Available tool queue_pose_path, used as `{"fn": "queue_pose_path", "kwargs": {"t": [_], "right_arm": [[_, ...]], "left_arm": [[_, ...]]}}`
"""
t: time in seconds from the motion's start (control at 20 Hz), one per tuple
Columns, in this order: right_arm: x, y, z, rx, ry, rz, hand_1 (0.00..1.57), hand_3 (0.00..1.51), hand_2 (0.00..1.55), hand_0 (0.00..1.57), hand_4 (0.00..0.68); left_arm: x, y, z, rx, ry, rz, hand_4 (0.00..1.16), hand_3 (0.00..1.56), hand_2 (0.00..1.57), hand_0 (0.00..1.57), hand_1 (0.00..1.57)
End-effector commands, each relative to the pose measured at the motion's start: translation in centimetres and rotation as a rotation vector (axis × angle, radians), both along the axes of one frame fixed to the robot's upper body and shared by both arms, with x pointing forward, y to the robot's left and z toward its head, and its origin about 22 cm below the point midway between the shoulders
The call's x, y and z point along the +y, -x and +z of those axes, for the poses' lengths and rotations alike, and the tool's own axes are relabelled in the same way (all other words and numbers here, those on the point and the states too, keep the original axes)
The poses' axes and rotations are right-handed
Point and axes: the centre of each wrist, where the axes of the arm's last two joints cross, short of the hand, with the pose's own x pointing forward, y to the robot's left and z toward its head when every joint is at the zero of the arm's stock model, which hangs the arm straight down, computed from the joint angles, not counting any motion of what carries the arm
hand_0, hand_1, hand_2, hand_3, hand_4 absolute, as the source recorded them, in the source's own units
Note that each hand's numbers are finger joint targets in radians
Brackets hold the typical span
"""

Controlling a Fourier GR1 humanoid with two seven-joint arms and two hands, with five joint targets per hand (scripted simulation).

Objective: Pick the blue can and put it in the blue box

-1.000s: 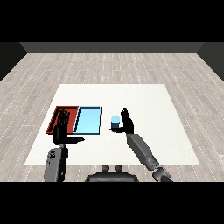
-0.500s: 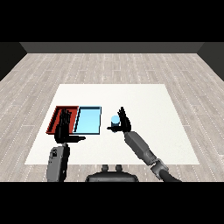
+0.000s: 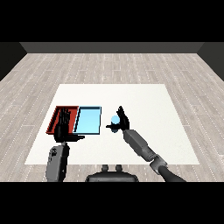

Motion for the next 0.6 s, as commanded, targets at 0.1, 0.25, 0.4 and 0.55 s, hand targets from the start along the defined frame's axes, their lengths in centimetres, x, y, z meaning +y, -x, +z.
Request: {"fn": "queue_pose_path", "kwargs": {"t": [0.1, 0.25, 0.4, 0.55], "right_arm": [[0.5, -0.5, 0.0, 0.019, 0.158, -0.197, 1.54, 1.48, 1.51, 1.54, 0.642], [1.2, 0.6, -0.4, 0.033, 0.24, -0.216, 1.49, 1.44, 1.48, 1.49, 0.634], [0.2, -0.5, -0.8, 0.045, 0.254, -0.211, 1.5, 1.44, 1.48, 1.5, 0.62], [1.2, 0.4, -0.3, 0.019, 0.266, -0.215, 1.5, 1.44, 1.48, 1.5, 0.616]], "left_arm": [[0.8, 0.3, -1.1, 0.007, -0.015, 0.009, 0.0, 0.0, 0.0, 0.0, 0.0], [-0.6, 0.2, -0.8, 0.001, -0.002, 0.01, 0.0, 0.0, 0.0, 0.0, 0.0], [0.4, 0.5, -0.7, 0.007, -0.014, -0.003, 0.0, 0.0, 0.0, 0.0, 0.0], [0.0, 0.9, -1.2, 0.01, -0.028, 0.007, 0.0, 0.0, 0.0, 0.0, 0.0]]}}
